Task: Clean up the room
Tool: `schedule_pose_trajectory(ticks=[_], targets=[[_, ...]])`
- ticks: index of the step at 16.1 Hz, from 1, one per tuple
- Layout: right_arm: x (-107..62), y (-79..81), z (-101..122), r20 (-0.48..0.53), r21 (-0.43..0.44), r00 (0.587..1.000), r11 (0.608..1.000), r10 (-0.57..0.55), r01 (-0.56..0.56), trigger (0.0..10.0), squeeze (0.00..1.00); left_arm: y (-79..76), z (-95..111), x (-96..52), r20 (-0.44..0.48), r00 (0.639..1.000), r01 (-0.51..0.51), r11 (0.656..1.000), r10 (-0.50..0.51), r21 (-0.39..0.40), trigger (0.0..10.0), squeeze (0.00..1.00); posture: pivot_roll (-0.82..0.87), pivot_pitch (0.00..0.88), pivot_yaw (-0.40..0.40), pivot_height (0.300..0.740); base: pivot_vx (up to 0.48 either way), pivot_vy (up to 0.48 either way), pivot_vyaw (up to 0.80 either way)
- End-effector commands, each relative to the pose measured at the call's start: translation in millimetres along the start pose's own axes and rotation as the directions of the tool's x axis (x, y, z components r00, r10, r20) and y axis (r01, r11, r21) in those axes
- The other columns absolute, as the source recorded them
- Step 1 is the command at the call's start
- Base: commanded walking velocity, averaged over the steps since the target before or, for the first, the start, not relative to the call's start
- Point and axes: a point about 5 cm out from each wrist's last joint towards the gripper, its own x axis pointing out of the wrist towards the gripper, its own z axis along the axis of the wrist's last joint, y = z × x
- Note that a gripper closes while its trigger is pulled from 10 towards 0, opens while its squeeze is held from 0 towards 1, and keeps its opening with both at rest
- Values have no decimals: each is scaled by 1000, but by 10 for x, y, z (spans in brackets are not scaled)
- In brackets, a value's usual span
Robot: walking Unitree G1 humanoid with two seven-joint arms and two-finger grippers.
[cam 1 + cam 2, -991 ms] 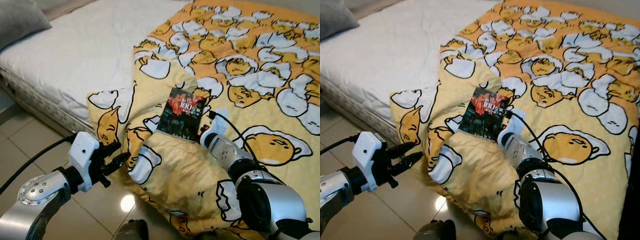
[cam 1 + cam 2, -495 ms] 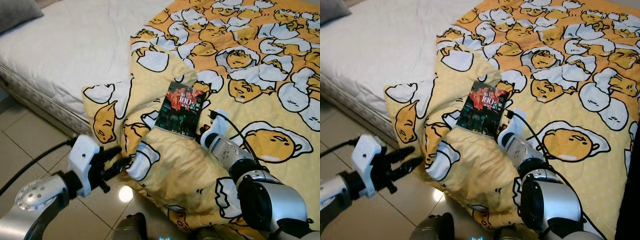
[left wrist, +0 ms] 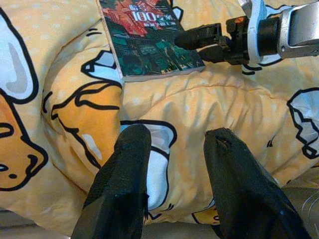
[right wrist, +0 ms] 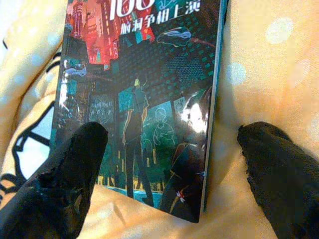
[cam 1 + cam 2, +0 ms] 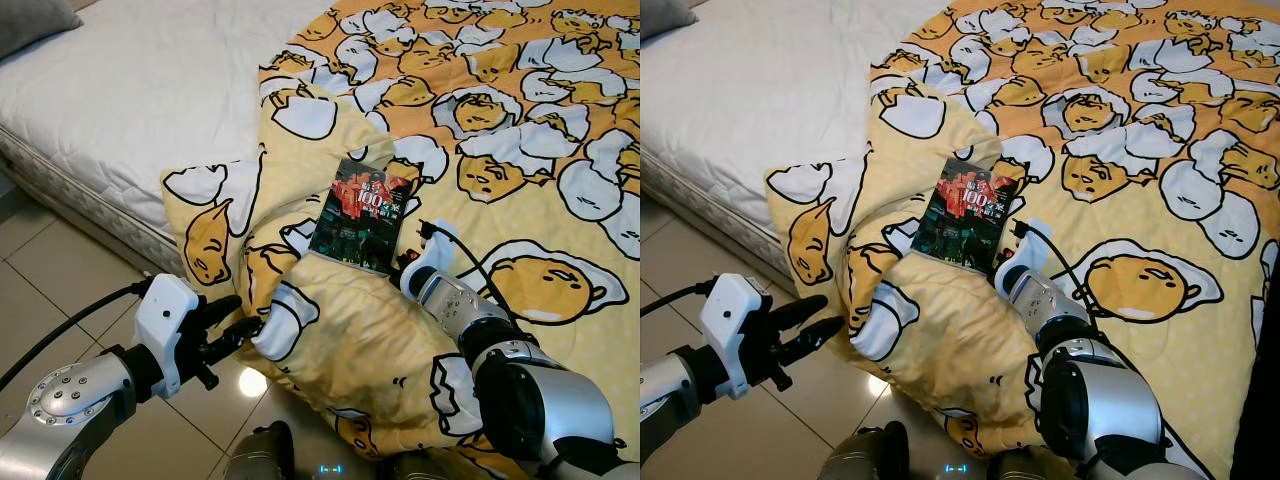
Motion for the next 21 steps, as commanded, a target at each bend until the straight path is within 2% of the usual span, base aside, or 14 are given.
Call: schedule_pose_trajectory(ticks=[1, 3, 5, 8, 10, 11, 12, 15, 19, 20, 21], targets=[[3, 4, -183, -83, 48, 997, 999, 9, -5, 10000, 0, -32, 3, -29, -12, 1000, 10, 1000, -10, 6, 10000, 0, 145, 207, 53, 740, 0, 0, 0], [16, 69, -176, -82, 53, 994, 997, 66, -61, 10000, 0, -32, 7, -35, -13, 1000, 8, 1000, -8, 8, 10000, 0, 147, 208, 50, 740, 0, 0, 0], [28, 145, -86, -36, 100, 990, 987, 133, -128, 10000, 0, -19, 8, -51, -15, 1000, 0, 1000, 0, 10, 10000, 0, 144, 202, 46, 740, 0, 0, 0], [37, 220, -11, -10, 120, 982, 975, 188, -186, 10000, 0, -19, 8, -42, -11, 1000, -4, 1000, 4, 12, 10000, 0, 146, 201, 44, 740, 0, 0, 0], [46, 241, -18, -24, 103, 983, 978, 184, -180, 10000, 0, 1, 7, -38, -12, 1000, -8, 1000, 8, 14, 10000, 0, 145, 206, 41, 740, 0, 0, 0], [47, 231, -46, -39, 90, 985, 982, 169, -165, 10000, 0, 3, 1, -41, -14, 1000, -9, 1000, 9, 14, 10000, 0, 146, 207, 41, 740, 0, 0, 0], [45, 189, -149, -86, 34, 988, 992, 126, -124, 10000, 0, 0, -12, -49, -18, 1000, -9, 1000, 10, 15, 10000, 0, 149, 209, 38, 740, 0, 0, 0], [28, 120, -343, -151, 17, 986, 998, 69, -67, 10000, 0, -17, -27, -74, -31, 999, -9, 1000, 9, 16, 10000, 0, 160, 231, 38, 740, 0, 0, 0], [4, 95, -558, -217, 3, 974, 998, 64, -65, 10000, 0, -33, -47, -100, -44, 999, -5, 1000, 6, 12, 10000, 0, 164, 243, 46, 740, 0, 0, 0], [-1, 95, -595, -223, 7, 972, 998, 67, -67, 10000, 0, -33, -45, -99, -45, 999, -4, 1000, 5, 12, 10000, 0, 168, 245, 50, 740, 0, 0, 0], [14, 145, -559, -185, 92, 977, 992, 104, -88, 10000, 0, -31, -45, -98, -47, 999, -3, 1000, 4, 14, 10000, 0, 167, 245, 50, 740, 0, 0, 0]])
